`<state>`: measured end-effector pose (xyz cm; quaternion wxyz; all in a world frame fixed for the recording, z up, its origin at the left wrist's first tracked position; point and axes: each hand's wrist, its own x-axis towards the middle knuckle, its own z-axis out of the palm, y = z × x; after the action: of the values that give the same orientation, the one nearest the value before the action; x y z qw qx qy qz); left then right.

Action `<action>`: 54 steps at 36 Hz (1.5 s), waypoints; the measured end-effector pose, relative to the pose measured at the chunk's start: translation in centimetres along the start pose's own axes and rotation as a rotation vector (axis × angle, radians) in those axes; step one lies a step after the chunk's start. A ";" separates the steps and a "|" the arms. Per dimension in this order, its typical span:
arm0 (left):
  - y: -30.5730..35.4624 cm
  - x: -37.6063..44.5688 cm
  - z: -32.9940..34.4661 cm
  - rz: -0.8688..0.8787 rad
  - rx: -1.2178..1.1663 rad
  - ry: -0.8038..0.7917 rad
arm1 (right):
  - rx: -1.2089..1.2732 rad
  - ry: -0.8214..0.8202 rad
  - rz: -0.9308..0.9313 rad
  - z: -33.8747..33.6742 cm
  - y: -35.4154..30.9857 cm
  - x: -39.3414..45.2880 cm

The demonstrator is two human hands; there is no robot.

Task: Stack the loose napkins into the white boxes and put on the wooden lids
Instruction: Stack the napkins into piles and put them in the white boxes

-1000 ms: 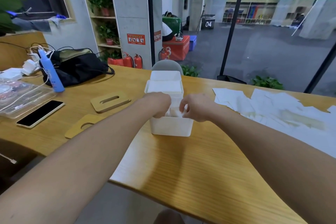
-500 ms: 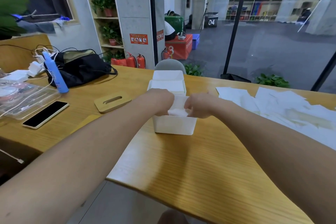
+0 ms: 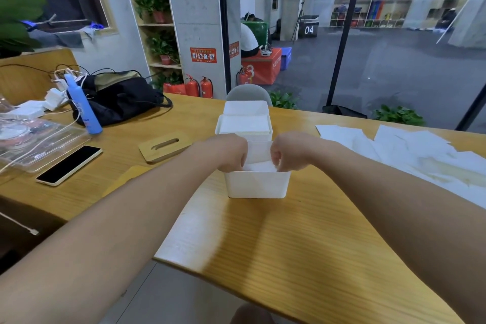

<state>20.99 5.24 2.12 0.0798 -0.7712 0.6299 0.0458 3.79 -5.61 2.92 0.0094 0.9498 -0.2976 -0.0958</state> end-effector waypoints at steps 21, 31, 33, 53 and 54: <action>0.0 -0.8 0.6 0.018 -0.111 -0.087 | -0.092 -0.167 -0.098 -0.4 -1.2 0.0; 0.6 -0.8 0.5 0.036 -0.028 -0.108 | -0.030 -0.169 -0.078 0.3 -0.8 0.0; 0.5 -0.8 0.5 0.039 -0.028 -0.099 | -0.001 -0.156 -0.081 0.3 -0.6 -0.1; -1.0 -0.9 -0.1 0.076 -0.097 0.045 | 0.260 -0.027 -0.061 0.7 1.0 -0.2; -1.0 -1.0 0.0 0.081 -0.112 0.019 | 0.264 -0.036 -0.055 0.6 1.2 -0.3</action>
<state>21.79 6.39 2.32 0.0288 -0.7488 0.6577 0.0770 2.81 -6.39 2.48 -0.1236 0.9487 -0.2816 -0.0731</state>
